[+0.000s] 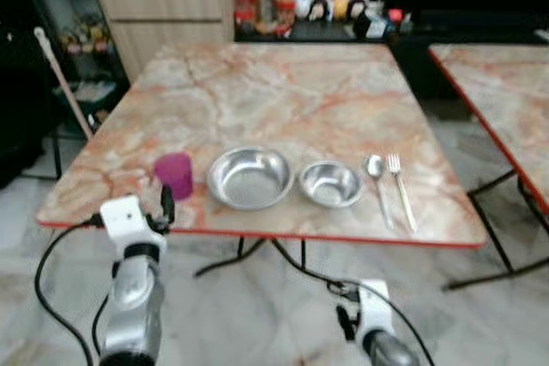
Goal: Setting the table
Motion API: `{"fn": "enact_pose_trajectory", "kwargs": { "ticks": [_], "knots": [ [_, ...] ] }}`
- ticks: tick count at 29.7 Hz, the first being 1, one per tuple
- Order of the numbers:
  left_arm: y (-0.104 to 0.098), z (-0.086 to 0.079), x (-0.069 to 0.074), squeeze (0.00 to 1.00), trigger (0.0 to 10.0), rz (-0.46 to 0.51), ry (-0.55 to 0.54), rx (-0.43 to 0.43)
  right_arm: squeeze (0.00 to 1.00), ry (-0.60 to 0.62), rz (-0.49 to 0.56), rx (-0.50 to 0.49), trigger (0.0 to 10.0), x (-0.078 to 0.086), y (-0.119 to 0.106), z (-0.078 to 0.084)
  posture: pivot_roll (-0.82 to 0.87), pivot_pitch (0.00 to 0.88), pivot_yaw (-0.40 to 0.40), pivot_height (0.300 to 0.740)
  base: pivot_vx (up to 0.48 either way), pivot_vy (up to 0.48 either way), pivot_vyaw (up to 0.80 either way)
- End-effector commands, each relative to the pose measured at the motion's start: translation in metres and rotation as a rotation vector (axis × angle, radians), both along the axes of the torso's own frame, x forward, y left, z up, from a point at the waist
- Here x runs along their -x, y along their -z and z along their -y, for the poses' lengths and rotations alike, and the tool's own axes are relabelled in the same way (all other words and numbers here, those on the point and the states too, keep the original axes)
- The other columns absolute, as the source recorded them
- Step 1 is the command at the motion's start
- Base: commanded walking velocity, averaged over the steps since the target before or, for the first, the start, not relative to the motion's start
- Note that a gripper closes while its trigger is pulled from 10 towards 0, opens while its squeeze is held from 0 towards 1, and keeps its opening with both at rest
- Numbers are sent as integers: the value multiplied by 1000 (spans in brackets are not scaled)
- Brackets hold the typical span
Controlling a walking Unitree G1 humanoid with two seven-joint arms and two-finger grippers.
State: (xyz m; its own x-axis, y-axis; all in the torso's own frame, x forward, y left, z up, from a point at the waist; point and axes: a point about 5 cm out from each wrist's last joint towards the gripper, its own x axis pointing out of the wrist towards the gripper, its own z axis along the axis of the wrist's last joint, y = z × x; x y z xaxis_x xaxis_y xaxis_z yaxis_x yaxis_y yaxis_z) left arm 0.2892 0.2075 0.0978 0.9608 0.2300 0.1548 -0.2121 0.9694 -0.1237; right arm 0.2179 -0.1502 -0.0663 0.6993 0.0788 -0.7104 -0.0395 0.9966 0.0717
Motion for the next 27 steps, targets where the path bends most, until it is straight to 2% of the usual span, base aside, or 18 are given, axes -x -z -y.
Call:
{"fn": "enact_pose_trajectory", "kwargs": {
  "ticks": [1, 6, 8, 15, 18, 21, 23, 27],
  "knots": [
    [-1, -1, 0, 0, 10000, -3, -8, 28, 0, 5, 0, 19, 10000, 0, 0, 7, 55, 0, 33, 740, 0, 0, 0],
    [-3, -1, -1, 0, 10000, -18, 13, 128, 0, 3, -5, 19, 10000, 1, 1, 7, 64, 0, 26, 740, 0, 0, 0],
    [-9, 2, -4, 0, 10000, -33, 64, 217, 0, 4, -6, 18, 10000, 1, 1, 7, 67, 0, 23, 740, 0, 0, 0],
    [-18, 10, -11, 0, 10000, -73, 118, 297, 0, 2, -7, 17, 10000, 1, 1, 6, 72, 0, 21, 740, 0, 0, 0],
    [-23, 21, -28, 0, 10000, -118, 121, 387, 0, -4, -6, 13, 10000, 0, 0, 4, 66, 0, 20, 740, 0, 0, 0],
    [-25, 26, -33, 0, 10000, -136, 150, 383, 0, -3, -5, 12, 10000, -1, 0, 4, 64, 0, 19, 740, 0, 0, 0],
    [-26, 39, -40, 0, 10000, -188, 218, 379, 0, 1, -3, 11, 10000, -2, -1, 4, 64, 0, 18, 740, 0, 0, 0],
    [-25, 52, -45, 0, 10000, -230, 280, 373, 0, 10, -2, 12, 10000, -2, -1, 6, 53, 0, 24, 740, 0, 0, 0]
  ]
}}
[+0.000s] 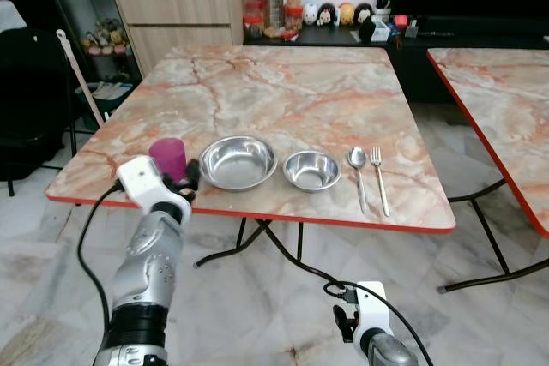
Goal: Setting the table
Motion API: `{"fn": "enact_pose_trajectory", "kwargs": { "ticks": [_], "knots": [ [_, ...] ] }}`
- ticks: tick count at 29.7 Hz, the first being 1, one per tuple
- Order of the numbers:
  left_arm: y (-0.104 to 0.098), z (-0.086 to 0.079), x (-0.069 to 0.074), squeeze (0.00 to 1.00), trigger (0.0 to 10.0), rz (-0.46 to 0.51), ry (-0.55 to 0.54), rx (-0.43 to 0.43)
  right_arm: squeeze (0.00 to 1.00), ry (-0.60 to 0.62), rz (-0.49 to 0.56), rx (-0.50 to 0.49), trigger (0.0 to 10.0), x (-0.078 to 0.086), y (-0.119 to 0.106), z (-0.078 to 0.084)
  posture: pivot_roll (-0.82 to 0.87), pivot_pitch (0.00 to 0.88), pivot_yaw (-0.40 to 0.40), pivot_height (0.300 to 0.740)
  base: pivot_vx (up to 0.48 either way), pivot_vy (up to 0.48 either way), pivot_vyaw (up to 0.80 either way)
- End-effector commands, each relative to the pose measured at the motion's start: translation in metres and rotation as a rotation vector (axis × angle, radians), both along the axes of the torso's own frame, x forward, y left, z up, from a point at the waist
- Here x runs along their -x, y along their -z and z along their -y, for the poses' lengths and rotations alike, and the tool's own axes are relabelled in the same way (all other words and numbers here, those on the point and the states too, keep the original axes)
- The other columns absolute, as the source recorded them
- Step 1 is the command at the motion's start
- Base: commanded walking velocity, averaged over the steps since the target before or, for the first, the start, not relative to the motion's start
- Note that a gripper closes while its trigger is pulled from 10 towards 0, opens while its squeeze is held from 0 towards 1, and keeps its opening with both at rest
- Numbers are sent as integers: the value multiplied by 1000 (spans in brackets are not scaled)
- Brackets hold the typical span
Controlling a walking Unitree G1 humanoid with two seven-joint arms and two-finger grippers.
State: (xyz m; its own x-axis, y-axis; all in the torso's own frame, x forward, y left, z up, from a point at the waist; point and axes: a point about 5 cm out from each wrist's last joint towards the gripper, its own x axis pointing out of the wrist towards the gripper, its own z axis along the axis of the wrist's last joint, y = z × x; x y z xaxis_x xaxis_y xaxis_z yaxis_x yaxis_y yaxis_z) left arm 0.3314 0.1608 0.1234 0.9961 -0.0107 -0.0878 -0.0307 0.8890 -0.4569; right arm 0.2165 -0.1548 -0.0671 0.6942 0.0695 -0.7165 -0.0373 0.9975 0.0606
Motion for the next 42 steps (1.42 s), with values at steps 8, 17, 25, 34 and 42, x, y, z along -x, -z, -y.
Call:
{"fn": "enact_pose_trajectory", "kwargs": {
  "ticks": [8, 17, 25, 34, 42],
  "knots": [
    [8, 15, -1, 0, 10000, -57, 65, -36, 0, 26, -6, -2, 10000, -2, -1, 2, 46, 2, 27, 728, 0, 0, -159],
    [6, 19, 0, 0, 10000, -57, 54, -80, 0, 22, 1, 1, 10000, -1, -1, 3, 51, 4, 21, 728, 0, 0, 0],
    [3, 25, -8, 0, 10000, -102, 32, -98, 0, 24, 1, 0, 10000, -1, -1, 3, 45, 2, 23, 728, 0, 0, 0],
    [6, 42, -17, 0, 10000, -147, 62, -88, 0, 28, 0, -3, 10000, -1, 0, 2, 37, 0, 30, 728, 0, 0, 0],
    [2, 38, -27, 0, 10000, -162, -65, -96, 0, 38, 2, -6, 10000, -1, 0, 2, 22, 0, 36, 728, 0, 0, 0]
  ]
}}
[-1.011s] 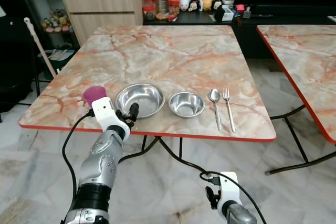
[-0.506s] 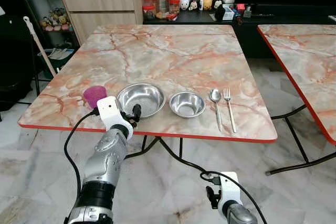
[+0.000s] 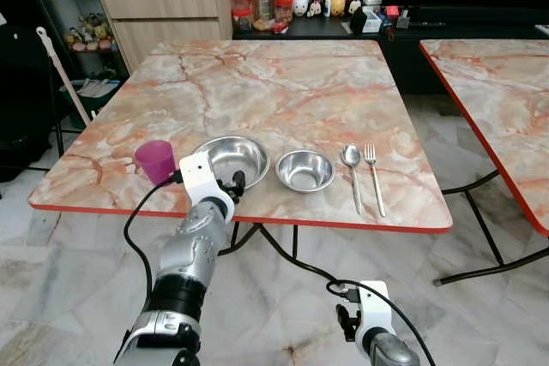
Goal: Setting the table
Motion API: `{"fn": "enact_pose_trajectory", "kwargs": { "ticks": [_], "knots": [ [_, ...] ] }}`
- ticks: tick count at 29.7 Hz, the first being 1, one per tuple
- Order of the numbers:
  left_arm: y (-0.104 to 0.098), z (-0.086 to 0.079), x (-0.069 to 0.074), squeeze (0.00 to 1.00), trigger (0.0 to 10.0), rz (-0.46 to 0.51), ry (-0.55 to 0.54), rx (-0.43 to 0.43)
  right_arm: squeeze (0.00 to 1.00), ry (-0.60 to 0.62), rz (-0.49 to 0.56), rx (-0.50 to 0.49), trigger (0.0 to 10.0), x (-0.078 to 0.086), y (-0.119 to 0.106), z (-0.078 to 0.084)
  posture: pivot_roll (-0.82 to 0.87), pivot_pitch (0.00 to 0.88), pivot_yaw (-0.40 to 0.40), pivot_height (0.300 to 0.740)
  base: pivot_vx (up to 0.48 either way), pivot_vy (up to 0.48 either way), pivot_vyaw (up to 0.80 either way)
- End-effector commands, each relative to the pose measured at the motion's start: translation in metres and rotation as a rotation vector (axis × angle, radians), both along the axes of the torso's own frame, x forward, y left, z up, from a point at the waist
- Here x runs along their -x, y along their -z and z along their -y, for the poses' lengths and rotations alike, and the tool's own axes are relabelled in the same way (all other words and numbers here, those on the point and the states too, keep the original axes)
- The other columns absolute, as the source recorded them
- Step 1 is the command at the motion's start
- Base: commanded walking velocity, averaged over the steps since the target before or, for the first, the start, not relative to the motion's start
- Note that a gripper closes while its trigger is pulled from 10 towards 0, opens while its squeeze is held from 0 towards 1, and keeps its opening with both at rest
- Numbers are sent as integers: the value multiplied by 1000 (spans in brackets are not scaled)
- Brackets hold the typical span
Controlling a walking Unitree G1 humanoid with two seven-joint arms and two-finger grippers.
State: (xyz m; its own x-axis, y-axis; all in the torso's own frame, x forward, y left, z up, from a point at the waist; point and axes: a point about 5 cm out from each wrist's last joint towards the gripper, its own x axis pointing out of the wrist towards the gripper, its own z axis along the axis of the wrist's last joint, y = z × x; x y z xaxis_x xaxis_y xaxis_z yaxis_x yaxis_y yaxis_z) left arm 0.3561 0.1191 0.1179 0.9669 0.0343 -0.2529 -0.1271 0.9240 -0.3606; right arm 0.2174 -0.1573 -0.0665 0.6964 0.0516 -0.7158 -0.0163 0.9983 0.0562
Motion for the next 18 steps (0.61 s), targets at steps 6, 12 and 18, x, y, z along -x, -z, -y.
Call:
{"fn": "enact_pose_trajectory", "kwargs": {
  "ticks": [6, 12, 18],
  "knots": [
    [-13, -7, -5, 0, 10000, 45, -77, 6, 0, 23, 1, -10, 10000, 1, 0, 1, 18, 0, 37, 728, 0, 0, 0],
    [-7, -14, -4, 0, 10000, 13, -115, -31, 0, 19, 1, -10, 10000, 1, 0, 0, 27, 0, 35, 728, 0, 0, 0],
    [10, -17, -3, 0, 10000, -29, -131, -69, 0, 16, 2, -13, 10000, 0, 0, -1, 18, 0, 38, 728, 0, 0, 0]
  ]
}}
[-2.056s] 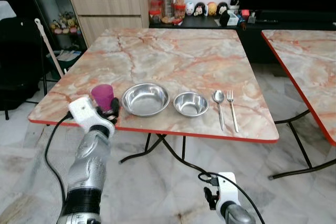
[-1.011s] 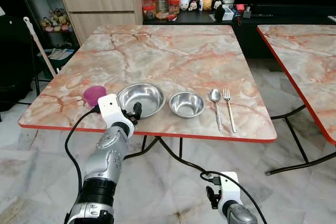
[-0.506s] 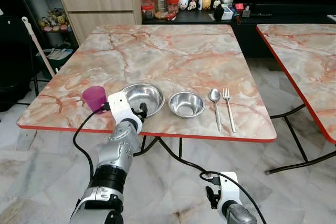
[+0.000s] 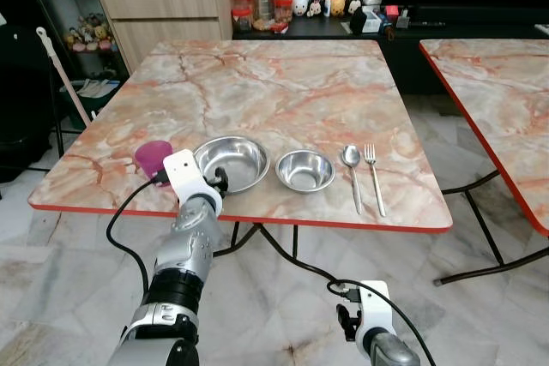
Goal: Setting the table
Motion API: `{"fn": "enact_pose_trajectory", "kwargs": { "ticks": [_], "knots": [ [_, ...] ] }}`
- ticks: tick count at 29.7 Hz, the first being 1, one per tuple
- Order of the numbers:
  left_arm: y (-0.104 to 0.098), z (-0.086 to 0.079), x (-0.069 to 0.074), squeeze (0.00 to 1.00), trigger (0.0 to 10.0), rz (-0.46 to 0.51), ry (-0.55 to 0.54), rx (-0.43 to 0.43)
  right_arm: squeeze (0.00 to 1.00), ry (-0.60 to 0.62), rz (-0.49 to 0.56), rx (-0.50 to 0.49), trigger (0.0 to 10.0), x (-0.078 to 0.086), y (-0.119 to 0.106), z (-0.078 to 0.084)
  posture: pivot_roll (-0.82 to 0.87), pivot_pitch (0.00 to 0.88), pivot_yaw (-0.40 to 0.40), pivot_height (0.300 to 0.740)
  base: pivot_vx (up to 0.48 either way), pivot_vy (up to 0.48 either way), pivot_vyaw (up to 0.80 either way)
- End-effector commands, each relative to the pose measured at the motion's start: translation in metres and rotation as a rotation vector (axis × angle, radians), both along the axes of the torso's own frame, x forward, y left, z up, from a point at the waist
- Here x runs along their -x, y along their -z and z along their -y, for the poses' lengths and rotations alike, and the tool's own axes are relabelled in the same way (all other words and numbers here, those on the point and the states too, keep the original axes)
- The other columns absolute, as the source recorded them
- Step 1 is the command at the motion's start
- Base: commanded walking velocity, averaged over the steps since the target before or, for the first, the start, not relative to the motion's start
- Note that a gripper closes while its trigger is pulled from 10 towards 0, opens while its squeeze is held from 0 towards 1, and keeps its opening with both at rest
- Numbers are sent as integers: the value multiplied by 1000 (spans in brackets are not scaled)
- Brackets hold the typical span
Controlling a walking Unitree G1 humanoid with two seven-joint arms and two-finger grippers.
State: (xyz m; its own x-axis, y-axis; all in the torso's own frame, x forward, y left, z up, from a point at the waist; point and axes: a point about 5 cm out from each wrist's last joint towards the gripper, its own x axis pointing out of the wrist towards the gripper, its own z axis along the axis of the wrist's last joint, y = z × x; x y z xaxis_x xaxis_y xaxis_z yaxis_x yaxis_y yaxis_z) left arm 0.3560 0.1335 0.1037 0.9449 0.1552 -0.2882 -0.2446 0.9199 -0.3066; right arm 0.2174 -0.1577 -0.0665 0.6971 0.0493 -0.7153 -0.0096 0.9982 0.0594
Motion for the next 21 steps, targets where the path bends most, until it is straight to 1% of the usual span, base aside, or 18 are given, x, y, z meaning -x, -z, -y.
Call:
{"fn": "enact_pose_trajectory", "kwargs": {
  "ticks": [1, 3, 5, 6, 7, 12, 16, 21],
  "knots": [
    [-4, -4, -4, 0, 10000, 10, -25, -29, 0, 11, 1, -11, 10000, 0, 0, -2, 18, 0, 38, 728, 0, 0, 0],
    [-6, -8, -8, 0, 10000, 6, -56, -25, 0, 14, 2, -11, 10000, 0, 0, -1, 18, 0, 38, 728, 0, 0, 0],
    [-7, -9, -10, 0, 10000, 13, -59, -20, 0, 15, 2, -11, 10000, 0, 0, -1, 12, 0, 38, 728, 0, 0, 0],
    [-7, -9, -10, 0, 10000, 13, -59, -20, 0, 15, 2, -11, 10000, 0, 0, -1, 12, 0, 38, 728, 0, 0, 0],
    [-10, -8, -13, 0, 10000, 15, -59, -10, 0, 16, 2, -10, 10000, 0, 0, -1, 9, 0, 39, 728, 0, 0, 0],
    [-12, -5, -19, 0, 10000, 7, -68, 43, 0, 19, 4, -11, 10000, 0, 0, 0, -2, 0, 41, 728, 0, 0, 0],
    [-13, -6, -21, 0, 10000, -4, -88, 61, 0, 22, 3, -11, 10000, 1, 0, 1, -2, 0, 40, 728, 0, 0, 0],
    [-14, -8, -23, 0, 10000, -9, -109, 32, 0, 21, 1, -10, 10000, 1, 1, 1, -3, 0, 40, 728, 0, 0, 0]
  ]
}}
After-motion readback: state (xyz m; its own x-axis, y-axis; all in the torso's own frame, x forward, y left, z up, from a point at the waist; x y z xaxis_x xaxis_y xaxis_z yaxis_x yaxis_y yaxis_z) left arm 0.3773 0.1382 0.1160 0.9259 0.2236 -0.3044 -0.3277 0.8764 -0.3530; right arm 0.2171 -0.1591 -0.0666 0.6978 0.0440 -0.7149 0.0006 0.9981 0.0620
